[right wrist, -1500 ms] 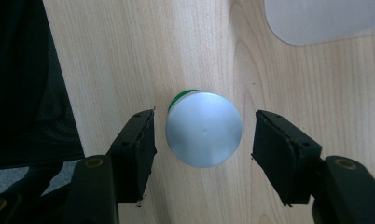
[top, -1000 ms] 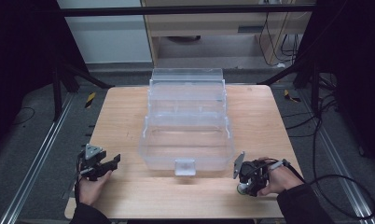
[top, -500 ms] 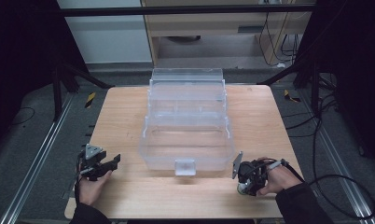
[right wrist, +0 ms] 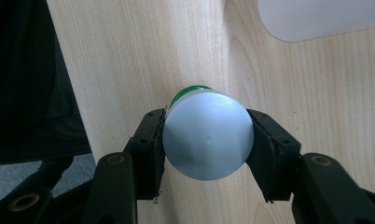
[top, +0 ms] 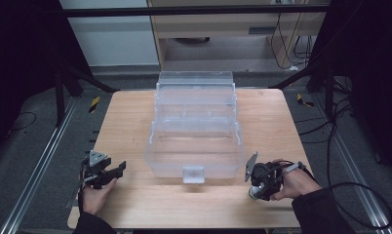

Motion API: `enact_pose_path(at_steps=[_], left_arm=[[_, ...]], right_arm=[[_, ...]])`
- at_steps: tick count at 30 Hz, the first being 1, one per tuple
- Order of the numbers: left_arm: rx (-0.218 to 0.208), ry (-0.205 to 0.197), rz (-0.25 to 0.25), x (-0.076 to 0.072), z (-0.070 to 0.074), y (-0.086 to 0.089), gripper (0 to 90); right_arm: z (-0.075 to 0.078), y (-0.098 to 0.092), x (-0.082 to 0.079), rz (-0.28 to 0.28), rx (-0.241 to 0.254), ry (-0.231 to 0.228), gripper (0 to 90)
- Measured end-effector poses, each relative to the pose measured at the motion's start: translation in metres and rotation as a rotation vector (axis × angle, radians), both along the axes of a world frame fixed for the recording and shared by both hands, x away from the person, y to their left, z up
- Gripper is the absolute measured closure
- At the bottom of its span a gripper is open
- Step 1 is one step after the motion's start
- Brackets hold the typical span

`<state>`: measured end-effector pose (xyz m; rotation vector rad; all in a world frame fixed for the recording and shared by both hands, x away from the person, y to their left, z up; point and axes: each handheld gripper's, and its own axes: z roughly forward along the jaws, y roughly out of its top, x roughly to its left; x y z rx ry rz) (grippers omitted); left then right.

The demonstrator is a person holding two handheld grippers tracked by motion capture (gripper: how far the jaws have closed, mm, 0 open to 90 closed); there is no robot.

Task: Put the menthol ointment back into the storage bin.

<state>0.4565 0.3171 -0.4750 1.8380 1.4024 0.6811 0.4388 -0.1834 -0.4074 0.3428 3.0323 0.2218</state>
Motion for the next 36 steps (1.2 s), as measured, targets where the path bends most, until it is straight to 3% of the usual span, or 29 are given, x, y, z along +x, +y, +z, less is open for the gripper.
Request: enact_pose_path(at_steps=[22, 36], left_arm=[[0.001, 0.009, 0.001, 0.001, -0.001, -0.001, 36.5], [0.002, 0.013, -0.005, 0.001, -0.002, -0.001, 36.5]], right_arm=[[0.046, -0.004, 0.013, -0.057, 0.046, -0.041, 50.2], [0.064, -0.001, 0.018, -0.062, 0.058, -0.051, 50.2]])
